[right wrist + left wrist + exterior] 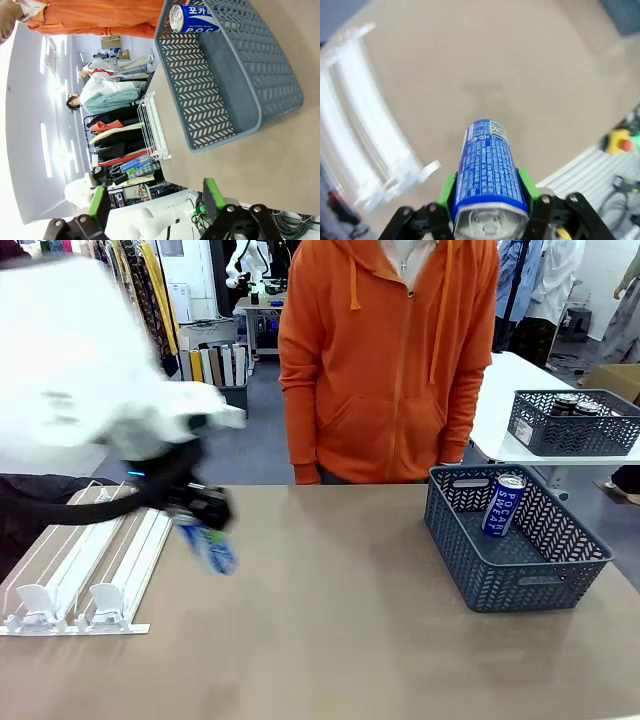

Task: Retrieve and store the cans from the dispenser.
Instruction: Pick up one can from the Automatic Can Dispenser and place it in the middle of the table.

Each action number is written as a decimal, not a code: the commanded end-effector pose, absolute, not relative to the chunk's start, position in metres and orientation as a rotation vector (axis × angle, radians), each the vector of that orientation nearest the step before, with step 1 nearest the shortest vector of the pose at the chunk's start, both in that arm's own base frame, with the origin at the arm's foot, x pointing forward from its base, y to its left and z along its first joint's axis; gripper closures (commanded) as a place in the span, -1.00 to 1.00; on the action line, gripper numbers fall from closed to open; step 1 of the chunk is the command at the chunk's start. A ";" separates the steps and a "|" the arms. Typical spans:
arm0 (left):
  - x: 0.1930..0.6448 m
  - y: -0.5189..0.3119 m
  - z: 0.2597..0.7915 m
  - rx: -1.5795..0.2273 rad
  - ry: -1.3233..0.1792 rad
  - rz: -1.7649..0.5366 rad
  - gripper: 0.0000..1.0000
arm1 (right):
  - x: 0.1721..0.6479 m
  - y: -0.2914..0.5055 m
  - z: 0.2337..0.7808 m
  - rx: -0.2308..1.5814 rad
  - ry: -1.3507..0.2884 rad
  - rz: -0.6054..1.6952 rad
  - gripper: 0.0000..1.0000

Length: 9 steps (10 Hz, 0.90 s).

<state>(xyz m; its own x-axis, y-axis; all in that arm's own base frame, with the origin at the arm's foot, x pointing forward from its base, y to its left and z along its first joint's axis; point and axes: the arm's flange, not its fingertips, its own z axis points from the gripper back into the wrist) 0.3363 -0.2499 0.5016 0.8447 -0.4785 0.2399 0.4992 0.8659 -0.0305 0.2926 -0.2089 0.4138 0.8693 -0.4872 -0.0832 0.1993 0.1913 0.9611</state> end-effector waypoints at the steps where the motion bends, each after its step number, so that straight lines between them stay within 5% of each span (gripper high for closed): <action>1: 0.394 -0.320 0.493 -0.052 -0.154 -0.601 1.00 | 0.291 -0.210 0.417 1.296 -0.253 -0.490 -1.00; 9: 0.440 -0.414 0.404 0.026 0.006 -0.436 1.00 | 0.291 -0.210 0.417 1.296 -0.253 -0.490 -1.00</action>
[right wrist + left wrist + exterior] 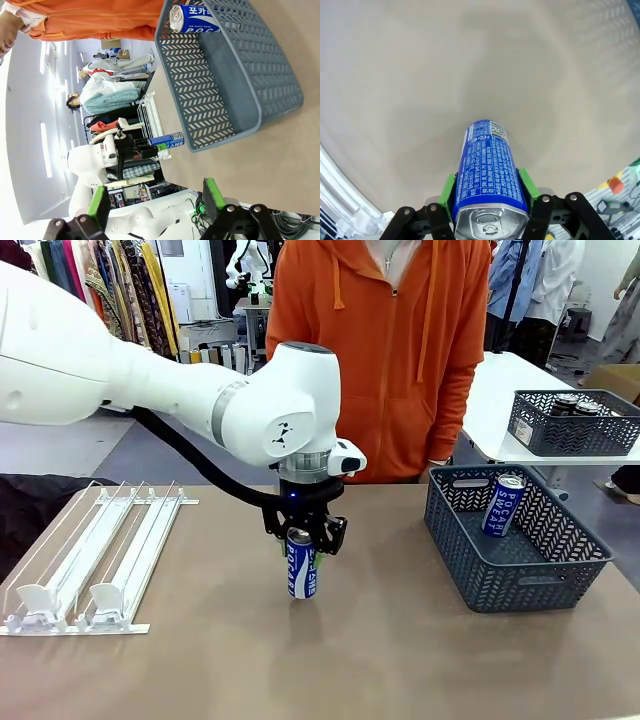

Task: Retrieve and store the cans from the dispenser.
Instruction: Pick up one can from the Automatic Can Dispenser and place it in the middle of the table.

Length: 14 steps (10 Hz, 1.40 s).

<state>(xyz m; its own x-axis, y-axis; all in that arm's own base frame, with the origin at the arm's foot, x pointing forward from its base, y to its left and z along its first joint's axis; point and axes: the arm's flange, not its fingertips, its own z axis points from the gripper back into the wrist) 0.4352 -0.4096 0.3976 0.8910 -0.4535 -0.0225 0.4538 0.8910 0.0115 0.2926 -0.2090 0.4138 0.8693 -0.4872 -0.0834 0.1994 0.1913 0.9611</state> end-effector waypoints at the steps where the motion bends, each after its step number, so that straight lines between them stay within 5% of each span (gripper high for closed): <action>1: 0.440 -0.412 0.399 0.029 -0.002 -0.427 1.00 | 0.291 -0.210 0.417 1.296 -0.253 -0.490 -1.00; 3: 0.441 -0.412 0.396 0.023 -0.002 -0.433 1.00 | 0.291 -0.210 0.417 1.296 -0.253 -0.490 -1.00; 4: 0.440 -0.412 0.397 0.023 -0.010 -0.437 0.83 | 0.291 -0.210 0.417 1.296 -0.253 -0.490 -1.00; 5: 0.439 -0.411 0.396 0.028 -0.009 -0.450 -0.33 | 0.291 -0.210 0.417 1.296 -0.253 -0.490 -1.00; 6: 0.439 -0.410 0.398 0.020 -0.014 -0.449 -1.00 | 0.291 -0.210 0.417 1.296 -0.253 -0.490 -1.00; 8: 0.429 -0.403 0.418 -0.008 -0.060 -0.456 -1.00 | 0.291 -0.210 0.417 1.296 -0.253 -0.490 -1.00; 10: 0.394 -0.351 0.498 -0.136 -0.201 -0.492 -1.00 | 0.291 -0.210 0.417 1.296 -0.253 -0.490 -1.00; 14: 0.358 -0.127 0.589 -0.377 -0.317 -0.227 -1.00 | 0.291 -0.210 0.417 1.296 -0.253 -0.490 -1.00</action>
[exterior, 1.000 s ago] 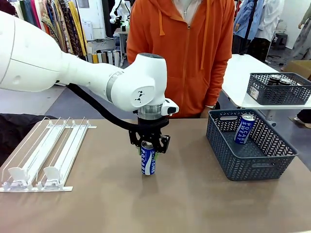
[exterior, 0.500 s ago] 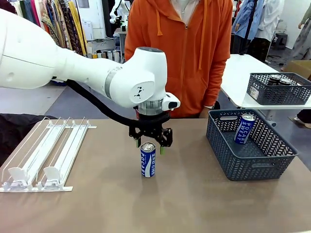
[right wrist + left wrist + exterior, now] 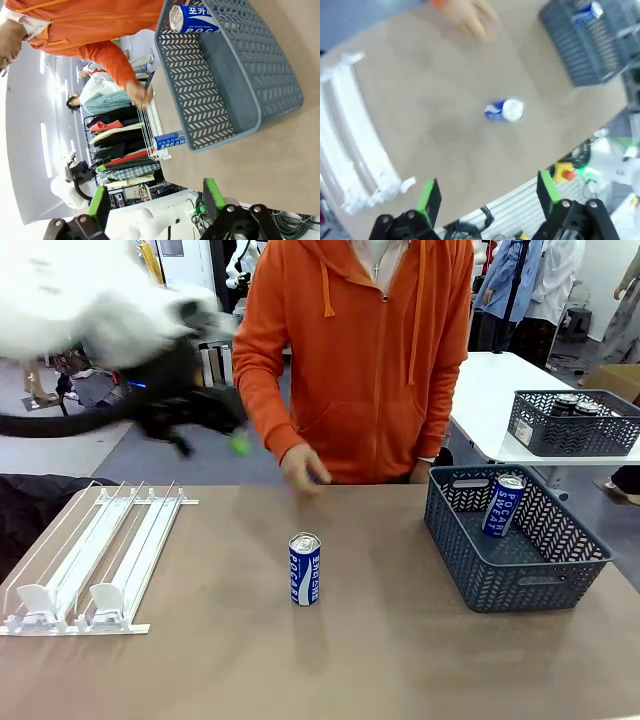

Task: Retrieve and store the cans from the dispenser.
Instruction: Pick up one can from the Automatic Can Dispenser and place it in the middle of the table.

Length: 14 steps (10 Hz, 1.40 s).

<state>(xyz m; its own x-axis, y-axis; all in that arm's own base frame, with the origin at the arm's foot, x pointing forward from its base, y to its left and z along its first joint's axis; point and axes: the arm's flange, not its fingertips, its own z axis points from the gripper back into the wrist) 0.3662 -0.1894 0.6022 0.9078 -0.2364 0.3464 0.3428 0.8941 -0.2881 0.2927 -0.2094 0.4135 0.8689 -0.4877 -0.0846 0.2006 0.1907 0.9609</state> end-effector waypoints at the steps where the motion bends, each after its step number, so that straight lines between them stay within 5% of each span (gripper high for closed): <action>1: 0.351 -0.075 0.593 -0.515 -0.311 -0.209 -1.00 | 0.291 -0.210 0.417 1.296 -0.253 -0.490 -1.00; 6: 0.288 0.151 0.498 -1.130 -0.439 0.184 -1.00 | 0.291 -0.210 0.417 1.296 -0.253 -0.490 -1.00; 8: 0.286 0.164 0.462 -1.165 -0.366 0.312 -1.00 | 0.291 -0.210 0.417 1.296 -0.253 -0.490 -1.00; 14: 0.277 0.169 0.491 -1.103 -0.416 0.255 -1.00 | 0.291 -0.210 0.417 1.296 -0.253 -0.490 -1.00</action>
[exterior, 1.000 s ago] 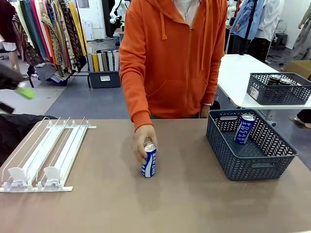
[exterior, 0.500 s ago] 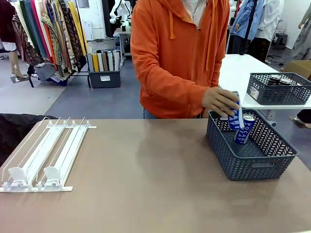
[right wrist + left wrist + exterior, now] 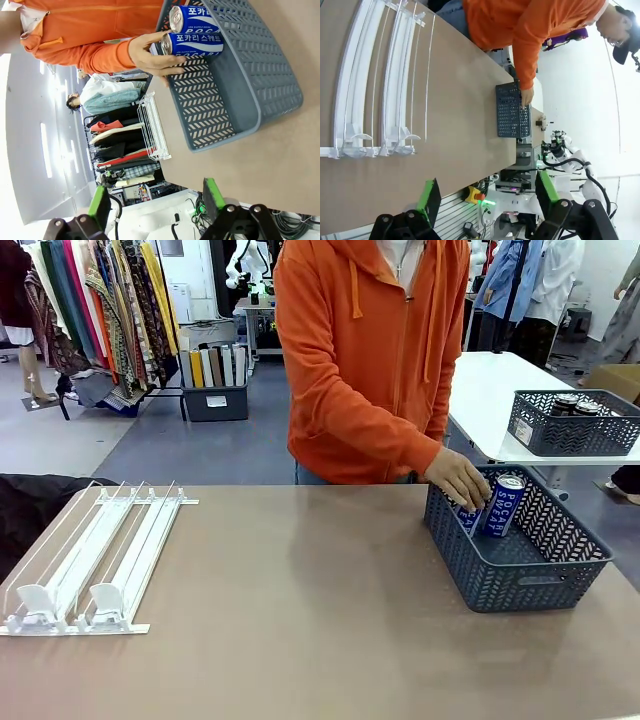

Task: Retrieve and store the cans from the dispenser.
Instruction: Pick up one can from the Automatic Can Dispenser and place it in the middle of the table.

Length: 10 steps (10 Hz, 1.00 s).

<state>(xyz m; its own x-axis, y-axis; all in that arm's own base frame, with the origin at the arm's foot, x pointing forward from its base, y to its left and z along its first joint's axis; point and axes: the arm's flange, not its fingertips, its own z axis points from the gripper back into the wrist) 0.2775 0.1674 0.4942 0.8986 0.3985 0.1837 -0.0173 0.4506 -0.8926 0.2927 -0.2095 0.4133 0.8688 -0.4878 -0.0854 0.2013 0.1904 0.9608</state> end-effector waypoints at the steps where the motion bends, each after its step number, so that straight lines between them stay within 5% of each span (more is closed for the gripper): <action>1: 0.277 0.169 0.491 -1.103 -0.416 0.255 -1.00 | 0.291 -0.210 0.417 1.296 -0.253 -0.490 -1.00; 10: 0.277 0.169 0.491 -1.103 -0.416 0.255 -1.00 | 0.291 -0.210 0.417 1.296 -0.253 -0.490 -1.00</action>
<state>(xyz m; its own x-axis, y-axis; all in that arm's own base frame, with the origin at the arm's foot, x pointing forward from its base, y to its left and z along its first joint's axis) 0.2757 0.1697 0.4921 0.8992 0.4007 0.1759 -0.0228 0.4444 -0.8955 0.2927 -0.2095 0.4133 0.8688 -0.4878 -0.0854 0.2013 0.1904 0.9608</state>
